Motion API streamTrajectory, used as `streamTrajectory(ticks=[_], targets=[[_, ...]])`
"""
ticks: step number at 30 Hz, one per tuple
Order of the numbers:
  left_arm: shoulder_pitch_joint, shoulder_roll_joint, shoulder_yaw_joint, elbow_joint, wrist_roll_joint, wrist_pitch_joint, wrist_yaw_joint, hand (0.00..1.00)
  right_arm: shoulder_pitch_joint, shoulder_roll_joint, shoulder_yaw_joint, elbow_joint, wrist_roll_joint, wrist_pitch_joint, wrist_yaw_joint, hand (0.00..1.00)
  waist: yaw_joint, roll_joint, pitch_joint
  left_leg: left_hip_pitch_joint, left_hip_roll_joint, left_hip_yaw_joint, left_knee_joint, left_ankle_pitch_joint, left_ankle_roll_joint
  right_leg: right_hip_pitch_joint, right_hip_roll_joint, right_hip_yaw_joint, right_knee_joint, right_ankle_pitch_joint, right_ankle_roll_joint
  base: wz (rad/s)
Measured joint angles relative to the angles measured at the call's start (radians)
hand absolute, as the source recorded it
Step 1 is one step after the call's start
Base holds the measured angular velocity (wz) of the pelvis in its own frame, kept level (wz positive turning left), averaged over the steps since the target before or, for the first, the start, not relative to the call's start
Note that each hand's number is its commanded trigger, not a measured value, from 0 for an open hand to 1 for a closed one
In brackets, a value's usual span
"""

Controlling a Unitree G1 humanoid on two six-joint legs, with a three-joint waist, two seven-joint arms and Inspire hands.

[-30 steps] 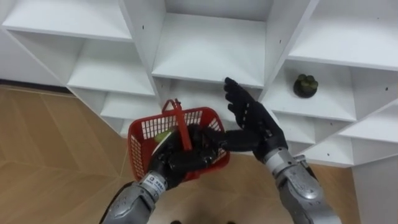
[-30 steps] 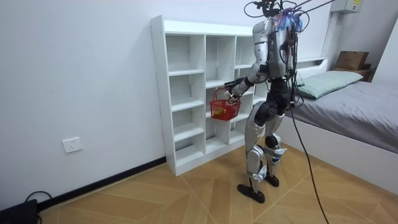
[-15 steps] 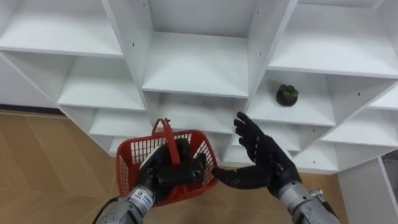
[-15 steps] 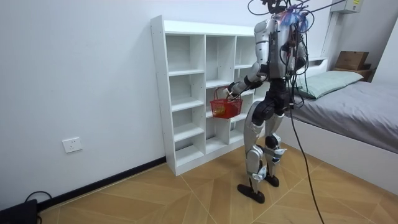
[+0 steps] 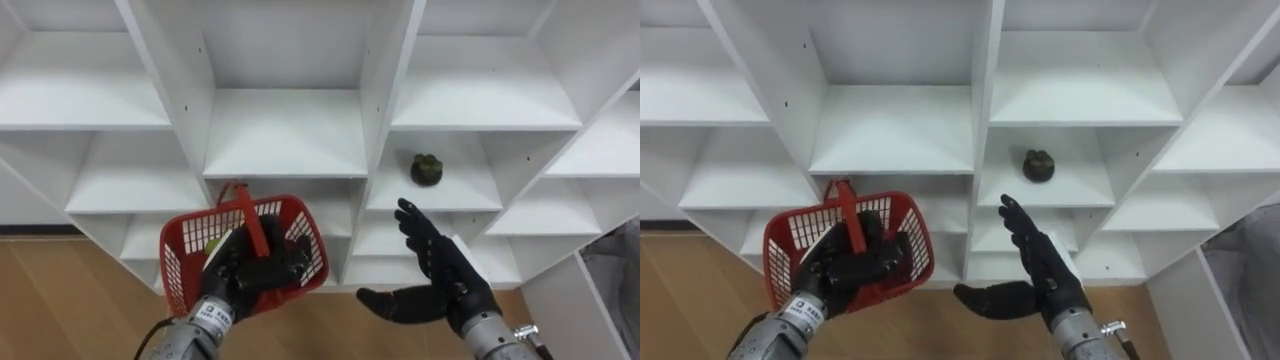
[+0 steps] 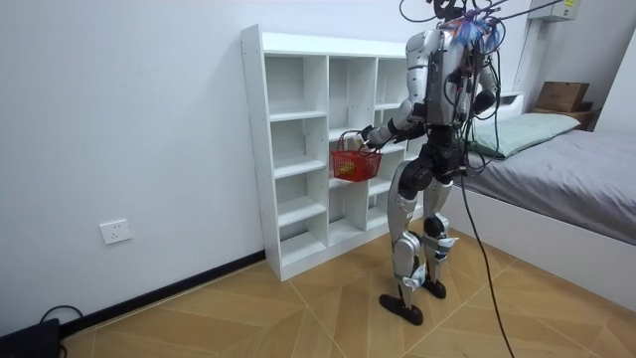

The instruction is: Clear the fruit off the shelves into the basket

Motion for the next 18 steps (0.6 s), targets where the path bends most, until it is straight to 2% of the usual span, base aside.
streamTrajectory(ticks=[7,15,18], targets=[[0.002,-0.006,0.000,-0.025,0.001,-0.003,0.037,1.00,0.001,0.022,-0.027,-0.036,-0.046,-0.004,-0.094,0.00,-0.019,0.005,-0.0001,0.012,-0.001,-0.003,-0.006,0.000,0.000,0.015,0.001,0.000,-0.011,0.000,0.000,0.00],[0.018,-0.002,0.004,-0.048,0.004,-0.006,0.041,1.00,-0.003,0.022,-0.048,-0.036,-0.046,-0.021,-0.138,0.00,-0.016,0.008,0.0028,0.070,-0.001,0.009,-0.032,-0.001,-0.003,0.051,0.005,0.018,-0.015,-0.005,0.003,-0.07],[0.021,-0.003,0.025,-0.049,0.029,-0.006,0.041,1.00,-0.003,0.021,-0.070,-0.035,-0.045,-0.021,-0.157,0.00,-0.013,0.004,0.0039,0.074,-0.001,0.008,-0.034,-0.002,-0.003,0.051,0.005,0.018,-0.015,-0.008,0.003,0.00]])
